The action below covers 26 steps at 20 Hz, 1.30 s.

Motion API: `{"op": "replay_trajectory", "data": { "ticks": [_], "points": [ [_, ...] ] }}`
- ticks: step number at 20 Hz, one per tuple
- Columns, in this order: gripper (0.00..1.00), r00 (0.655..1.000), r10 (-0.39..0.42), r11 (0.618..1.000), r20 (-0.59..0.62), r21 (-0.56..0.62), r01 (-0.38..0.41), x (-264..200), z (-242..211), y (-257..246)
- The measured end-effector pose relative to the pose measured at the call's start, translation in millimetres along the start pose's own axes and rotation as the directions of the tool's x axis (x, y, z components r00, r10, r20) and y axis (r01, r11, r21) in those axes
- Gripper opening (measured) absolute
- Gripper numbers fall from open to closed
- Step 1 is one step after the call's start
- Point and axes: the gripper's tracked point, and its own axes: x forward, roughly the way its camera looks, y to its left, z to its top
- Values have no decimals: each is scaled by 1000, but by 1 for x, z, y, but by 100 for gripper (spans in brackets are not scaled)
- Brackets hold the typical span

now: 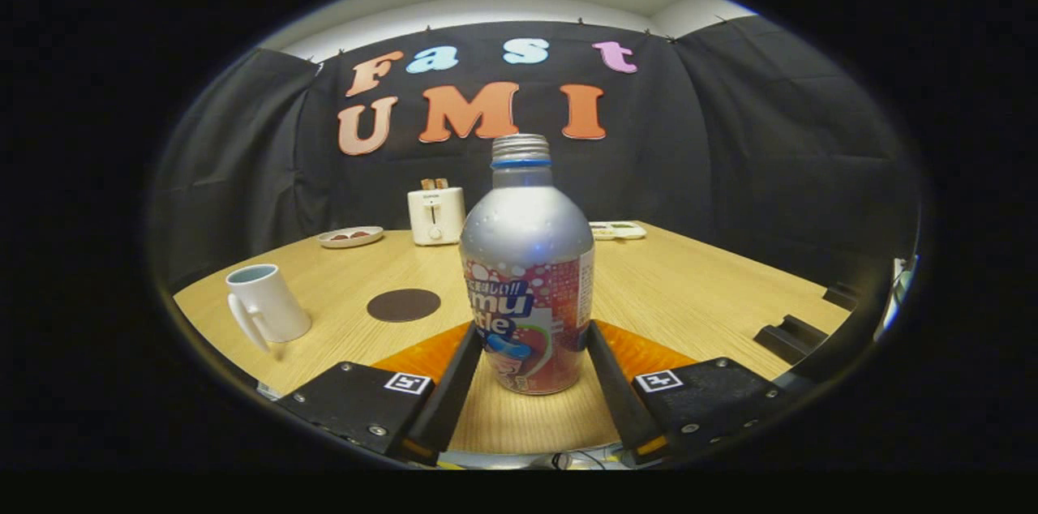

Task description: Take the bottle from table, then pour the juice into the cup, finally place the bottle on the coaster

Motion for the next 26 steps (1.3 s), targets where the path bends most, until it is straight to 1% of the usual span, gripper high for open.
{"op": "replay_trajectory", "data": {
  "ticks": [3, 5, 8, 12, 14, 18, 22, 24, 26],
  "points": [
    [77, 1000, 1, 997, 30, -83, 2, -6, 11, 12],
    [76, 999, 2, 986, 52, -165, 7, -10, 19, 21],
    [76, 996, 5, 954, 88, -299, 21, -14, 28, 35],
    [77, 993, 9, 903, 115, -427, 41, -16, 38, 52],
    [77, 991, 11, 867, 133, -495, 57, -16, 44, 61],
    [77, 987, 15, 779, 161, -621, 89, -14, 55, 77],
    [77, 978, 40, 674, 207, -727, 127, -16, 70, 95],
    [76, 977, 76, 626, 198, -772, 108, -16, 71, 110],
    [76, 978, 95, 575, 188, -812, 100, -16, 70, 119]
  ]
}}
